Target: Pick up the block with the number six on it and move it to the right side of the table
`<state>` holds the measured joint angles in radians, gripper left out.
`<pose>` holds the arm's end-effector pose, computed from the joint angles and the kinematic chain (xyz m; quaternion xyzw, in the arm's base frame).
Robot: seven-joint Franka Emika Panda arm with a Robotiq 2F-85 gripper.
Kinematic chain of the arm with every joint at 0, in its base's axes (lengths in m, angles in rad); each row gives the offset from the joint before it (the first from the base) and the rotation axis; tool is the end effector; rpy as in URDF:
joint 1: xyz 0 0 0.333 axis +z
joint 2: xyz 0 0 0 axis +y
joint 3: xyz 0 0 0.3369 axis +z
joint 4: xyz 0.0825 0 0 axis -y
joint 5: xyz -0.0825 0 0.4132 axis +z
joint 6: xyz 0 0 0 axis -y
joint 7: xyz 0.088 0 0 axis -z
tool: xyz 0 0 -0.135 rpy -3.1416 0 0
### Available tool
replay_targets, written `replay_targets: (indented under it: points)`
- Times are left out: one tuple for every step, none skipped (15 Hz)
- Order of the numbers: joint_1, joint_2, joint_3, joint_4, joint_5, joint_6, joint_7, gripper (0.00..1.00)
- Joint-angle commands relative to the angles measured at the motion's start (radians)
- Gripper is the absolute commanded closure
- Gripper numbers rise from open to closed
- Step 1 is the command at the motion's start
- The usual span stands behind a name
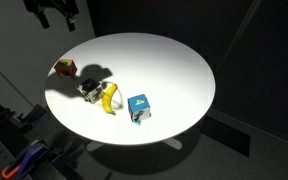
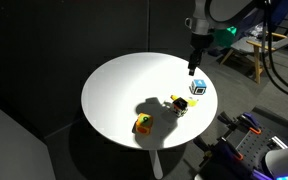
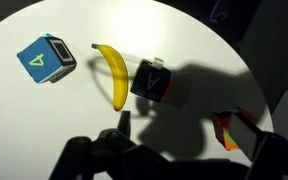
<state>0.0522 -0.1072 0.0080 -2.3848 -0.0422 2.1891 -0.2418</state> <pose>0.4888 0.0269 0.3290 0.9855 0.1630 -0.0456 0.0130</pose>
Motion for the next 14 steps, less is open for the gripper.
replay_targets:
  points:
    - [-0.004,0.000,0.004,0.002,0.001,-0.002,0.000,0.00]
    - [-0.004,0.000,0.004,0.002,0.001,-0.002,-0.001,0.00]
    - [-0.004,0.000,0.004,0.002,0.001,-0.002,-0.001,0.00]
    - [-0.004,0.000,0.004,0.002,0.001,-0.002,-0.001,0.00]
    - [-0.004,0.000,0.004,0.002,0.001,-0.002,-0.001,0.00]
    - [-0.004,0.000,0.004,0.002,0.001,-0.002,-0.001,0.00]
    - [-0.007,0.017,0.001,0.010,0.004,0.019,-0.001,0.00]
    - [-0.005,0.035,0.002,0.012,-0.001,0.065,-0.020,0.00]
    - [-0.004,0.050,0.003,0.015,-0.004,0.098,-0.030,0.00]
    - [-0.003,0.071,0.006,0.018,-0.010,0.140,-0.029,0.00]
    - [-0.001,0.096,0.009,0.022,-0.017,0.183,-0.033,0.00]
    - [0.000,0.118,0.013,0.025,-0.019,0.221,-0.039,0.00]
    - [0.001,0.146,0.018,0.033,-0.015,0.249,-0.050,0.00]
    - [0.002,0.167,0.023,0.038,-0.008,0.271,-0.060,0.00]
